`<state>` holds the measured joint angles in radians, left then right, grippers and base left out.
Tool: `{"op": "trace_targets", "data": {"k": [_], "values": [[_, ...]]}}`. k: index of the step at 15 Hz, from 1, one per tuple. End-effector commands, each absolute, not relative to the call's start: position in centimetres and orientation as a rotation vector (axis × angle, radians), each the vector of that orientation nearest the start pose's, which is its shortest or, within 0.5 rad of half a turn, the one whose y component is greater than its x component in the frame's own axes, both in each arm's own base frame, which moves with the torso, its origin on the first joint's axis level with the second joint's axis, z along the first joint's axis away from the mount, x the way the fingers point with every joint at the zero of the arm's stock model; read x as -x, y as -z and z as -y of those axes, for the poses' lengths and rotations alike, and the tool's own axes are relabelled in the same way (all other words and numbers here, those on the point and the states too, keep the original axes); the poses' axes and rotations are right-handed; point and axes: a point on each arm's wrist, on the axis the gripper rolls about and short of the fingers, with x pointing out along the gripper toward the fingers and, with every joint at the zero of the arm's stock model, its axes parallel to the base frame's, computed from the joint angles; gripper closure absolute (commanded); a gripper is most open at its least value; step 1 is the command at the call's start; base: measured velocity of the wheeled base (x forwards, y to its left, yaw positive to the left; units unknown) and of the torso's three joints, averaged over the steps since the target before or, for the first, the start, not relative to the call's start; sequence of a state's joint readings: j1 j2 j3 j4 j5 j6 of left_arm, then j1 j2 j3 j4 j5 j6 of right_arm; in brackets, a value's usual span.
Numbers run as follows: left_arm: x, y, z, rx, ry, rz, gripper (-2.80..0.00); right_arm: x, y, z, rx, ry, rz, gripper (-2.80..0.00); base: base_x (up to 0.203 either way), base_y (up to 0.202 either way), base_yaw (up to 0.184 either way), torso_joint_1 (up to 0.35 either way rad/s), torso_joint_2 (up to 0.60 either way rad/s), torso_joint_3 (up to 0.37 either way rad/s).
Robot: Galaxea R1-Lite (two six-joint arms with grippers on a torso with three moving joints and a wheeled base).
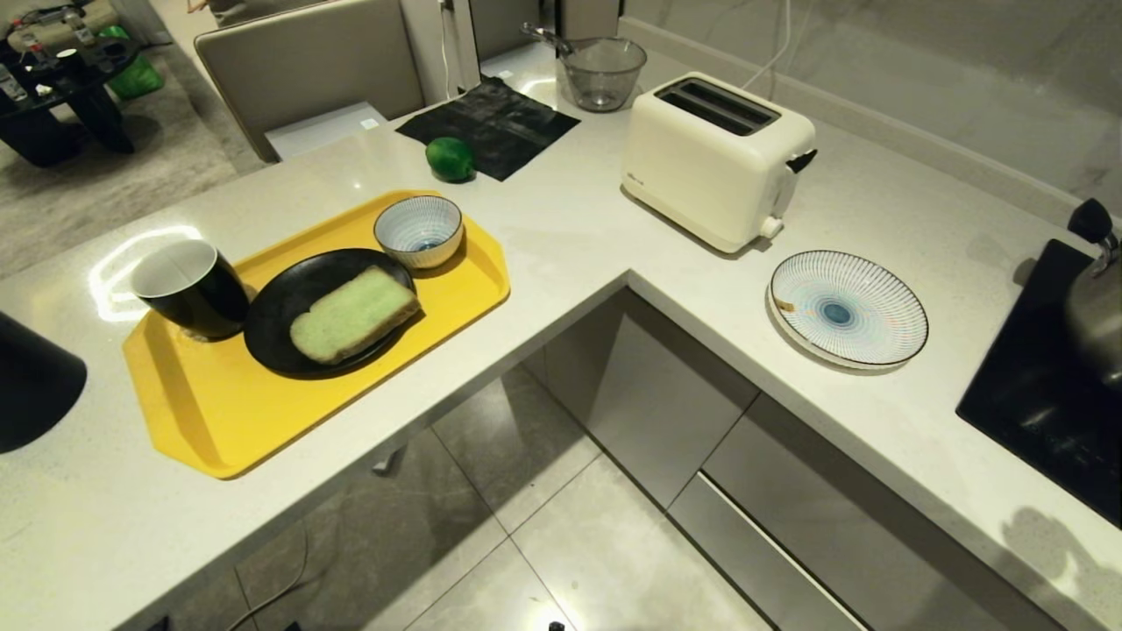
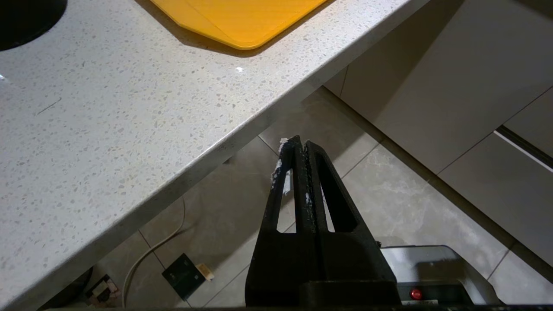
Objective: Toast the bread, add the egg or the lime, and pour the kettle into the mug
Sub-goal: Put the egg in the bowl
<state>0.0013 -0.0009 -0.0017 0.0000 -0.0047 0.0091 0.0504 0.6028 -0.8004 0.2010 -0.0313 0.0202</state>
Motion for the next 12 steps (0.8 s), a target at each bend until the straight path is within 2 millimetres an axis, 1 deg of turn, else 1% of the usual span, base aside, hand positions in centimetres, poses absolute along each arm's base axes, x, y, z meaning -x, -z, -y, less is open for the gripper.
{"op": "trace_targets", "data": {"k": [1,3,9,12], "values": [[2.29,-7.59,0.01,-0.009,0.003,0.002,0.00,-1.09,-27.95,0.01,-0.017,-0.022,0.004,0.00,0.000,0.000,0.000,0.000,0.00,0.000],[2.29,-7.60,0.01,-0.009,0.003,0.002,0.00,-0.97,-28.13,0.01,-0.010,-0.023,0.013,0.00,-0.008,-0.009,0.121,0.002,0.00,0.004],[2.29,-7.59,0.01,-0.009,0.003,0.002,0.00,-0.81,-28.31,0.01,-0.004,-0.028,0.023,0.00,0.000,-0.008,0.170,-0.001,0.00,0.003],[2.29,-7.60,0.01,-0.009,0.003,0.003,0.00,-0.60,-28.31,0.02,-0.003,-0.029,0.030,0.00,0.000,-0.011,0.173,0.163,-0.30,-0.137]]}}
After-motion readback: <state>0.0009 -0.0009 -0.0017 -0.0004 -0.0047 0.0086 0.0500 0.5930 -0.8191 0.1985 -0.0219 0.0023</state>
